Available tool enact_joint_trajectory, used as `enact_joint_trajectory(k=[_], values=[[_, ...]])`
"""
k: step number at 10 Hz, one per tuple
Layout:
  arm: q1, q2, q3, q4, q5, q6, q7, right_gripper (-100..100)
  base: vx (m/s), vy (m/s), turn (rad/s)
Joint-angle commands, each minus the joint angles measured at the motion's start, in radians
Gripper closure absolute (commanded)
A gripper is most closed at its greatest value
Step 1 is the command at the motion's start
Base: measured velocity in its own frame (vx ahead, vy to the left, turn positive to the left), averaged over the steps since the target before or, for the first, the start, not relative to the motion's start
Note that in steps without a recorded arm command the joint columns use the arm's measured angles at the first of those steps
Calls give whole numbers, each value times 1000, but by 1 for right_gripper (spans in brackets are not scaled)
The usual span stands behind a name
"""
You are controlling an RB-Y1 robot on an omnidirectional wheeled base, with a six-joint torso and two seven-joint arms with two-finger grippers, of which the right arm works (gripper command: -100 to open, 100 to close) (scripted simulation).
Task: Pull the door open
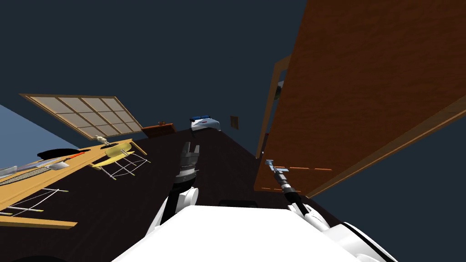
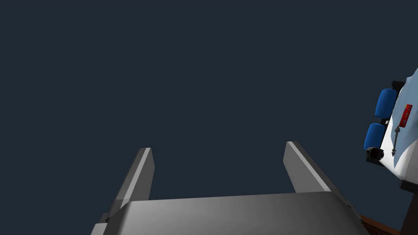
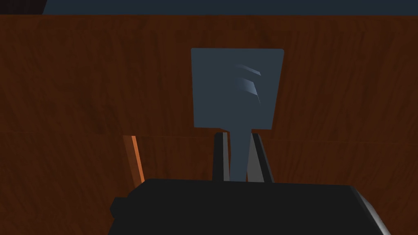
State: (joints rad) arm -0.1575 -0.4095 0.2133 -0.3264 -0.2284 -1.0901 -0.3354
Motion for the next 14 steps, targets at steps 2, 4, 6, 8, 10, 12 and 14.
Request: enact_joint_trajectory(k=[2, 4, 6, 8, 10, 12, 14], values=[[26, -9, 7, -30, 1, -2, -6, 100, -113, -32, 35], [54, -35, 34, -27, 7, -49, -35, 100, -151, -72, 134], [54, -35, 34, -27, 7, -49, -35, 100, -101, -25, 20], [71, -51, 51, -16, 11, -79, -54, 100, -117, -44, 88], [85, -65, 65, -26, 15, -103, -69, 100, -131, -48, 74], [84, -58, 69, -24, 18, -100, -67, 100, -42, -13, 0], [96, -65, 79, -14, 15, -125, -75, 100, -121, -54, 148]])
